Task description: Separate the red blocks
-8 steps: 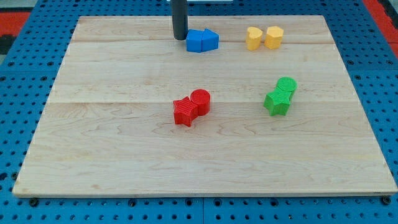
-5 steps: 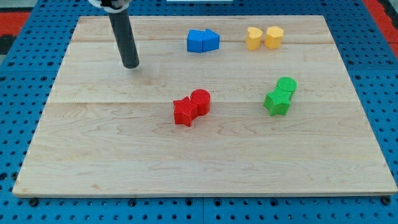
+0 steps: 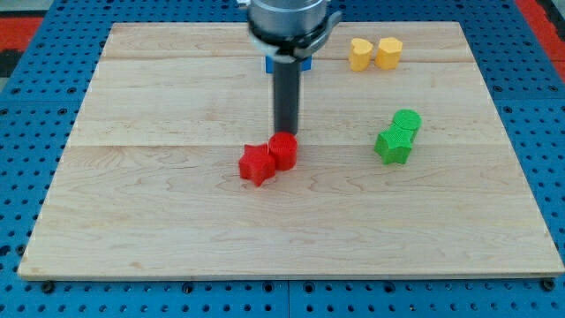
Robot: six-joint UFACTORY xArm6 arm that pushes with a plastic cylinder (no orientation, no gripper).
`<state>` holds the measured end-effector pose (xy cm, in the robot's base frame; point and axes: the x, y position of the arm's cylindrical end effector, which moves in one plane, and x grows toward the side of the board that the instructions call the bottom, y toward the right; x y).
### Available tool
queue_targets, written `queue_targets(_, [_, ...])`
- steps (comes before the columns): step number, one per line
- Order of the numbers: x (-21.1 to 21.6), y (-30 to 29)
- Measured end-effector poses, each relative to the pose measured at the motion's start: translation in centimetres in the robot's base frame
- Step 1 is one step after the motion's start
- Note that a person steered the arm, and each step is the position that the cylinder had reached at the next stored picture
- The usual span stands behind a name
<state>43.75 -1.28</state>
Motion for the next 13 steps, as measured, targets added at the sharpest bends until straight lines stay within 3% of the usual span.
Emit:
queue_targets(1, [2.6, -4.7])
queue_targets(2, [4.4, -13.3])
queue_targets(3, [4.4, -19.7])
queue_targets(4, [6.1, -21.8])
queue_targets(5, [15.5, -16.3])
queue_targets(6, [16.5, -8.6])
queue_targets(8, [10.1, -1.5])
queue_targets(10, [-1.1, -6.3])
queue_targets(12, [-0.2, -3.2])
queue_targets(13, [-0.6, 7.3])
